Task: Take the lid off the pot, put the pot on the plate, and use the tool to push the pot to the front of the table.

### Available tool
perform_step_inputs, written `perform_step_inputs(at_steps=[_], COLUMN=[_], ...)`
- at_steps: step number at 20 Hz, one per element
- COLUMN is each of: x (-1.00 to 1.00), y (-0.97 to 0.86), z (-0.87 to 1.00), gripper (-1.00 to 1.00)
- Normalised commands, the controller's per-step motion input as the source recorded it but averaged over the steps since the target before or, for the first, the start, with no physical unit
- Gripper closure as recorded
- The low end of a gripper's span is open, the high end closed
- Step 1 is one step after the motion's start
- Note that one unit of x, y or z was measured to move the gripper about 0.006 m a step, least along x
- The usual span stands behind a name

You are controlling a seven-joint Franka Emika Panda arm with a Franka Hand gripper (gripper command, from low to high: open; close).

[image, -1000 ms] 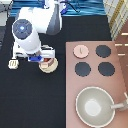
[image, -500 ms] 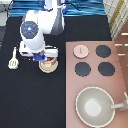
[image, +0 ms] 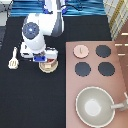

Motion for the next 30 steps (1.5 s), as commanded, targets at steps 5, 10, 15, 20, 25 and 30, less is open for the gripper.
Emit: perform_step_inputs(at_steps=[5, 10, 15, 20, 25, 30], x=[0.0, 0.18, -0.03, -0.16, -0.2, -0.22], y=[-0.17, -0.3, -0.3, -0.19, 0.12, 0.14], z=[-0.15, -0.13, -0.19, -0.13, 0.11, 0.66], gripper=[1.0, 1.0, 1.0, 1.0, -1.0, -1.0])
